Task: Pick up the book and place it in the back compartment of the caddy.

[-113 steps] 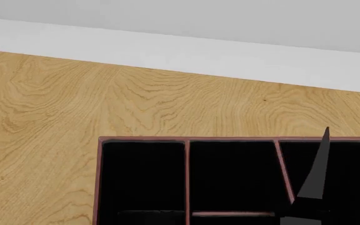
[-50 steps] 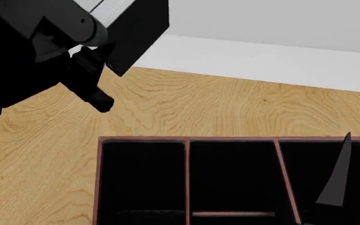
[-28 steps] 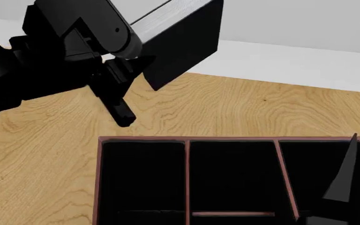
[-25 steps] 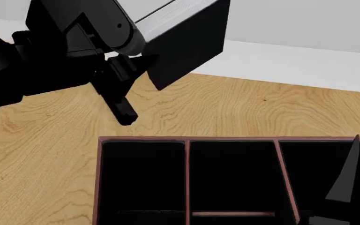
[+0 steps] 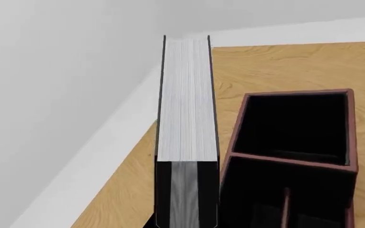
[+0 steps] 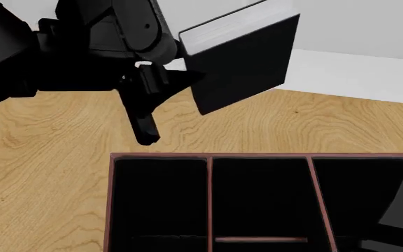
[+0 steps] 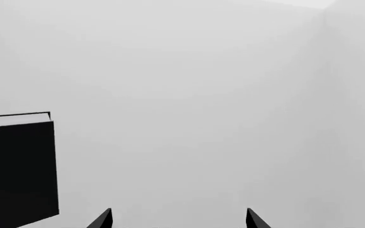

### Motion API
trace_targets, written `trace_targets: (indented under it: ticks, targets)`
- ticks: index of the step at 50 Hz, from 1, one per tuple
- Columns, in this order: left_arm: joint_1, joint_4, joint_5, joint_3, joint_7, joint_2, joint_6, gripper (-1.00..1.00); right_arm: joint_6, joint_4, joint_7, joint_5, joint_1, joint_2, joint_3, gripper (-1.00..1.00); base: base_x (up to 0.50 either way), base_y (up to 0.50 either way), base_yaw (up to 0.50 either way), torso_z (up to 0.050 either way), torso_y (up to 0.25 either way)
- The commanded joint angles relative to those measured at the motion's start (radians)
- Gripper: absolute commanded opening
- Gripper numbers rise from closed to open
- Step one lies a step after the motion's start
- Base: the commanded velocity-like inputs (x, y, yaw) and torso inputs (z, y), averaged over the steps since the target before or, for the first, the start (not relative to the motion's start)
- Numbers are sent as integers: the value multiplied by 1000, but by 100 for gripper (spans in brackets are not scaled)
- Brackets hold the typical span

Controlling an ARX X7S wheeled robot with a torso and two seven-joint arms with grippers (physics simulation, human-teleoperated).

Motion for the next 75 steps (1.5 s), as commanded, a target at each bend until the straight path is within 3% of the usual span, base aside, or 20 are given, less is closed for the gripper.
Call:
trace_targets:
  ticks: [1,37,75]
  targets:
    - [-2,-49,25,50,54,-5,100,-100,-30,29,-5,2,-11,-5,-3,100,0,0,0,0,0]
    - [71,-75,-21,113,167,-9,201,-100,-31,39,1,17,-21,-2,7,100,0,0,0,0,1]
    - [154,70,-71,153,192,-70,195,-100,-58,63,-2,19,-40,-8,11,100,0,0,0,0,1]
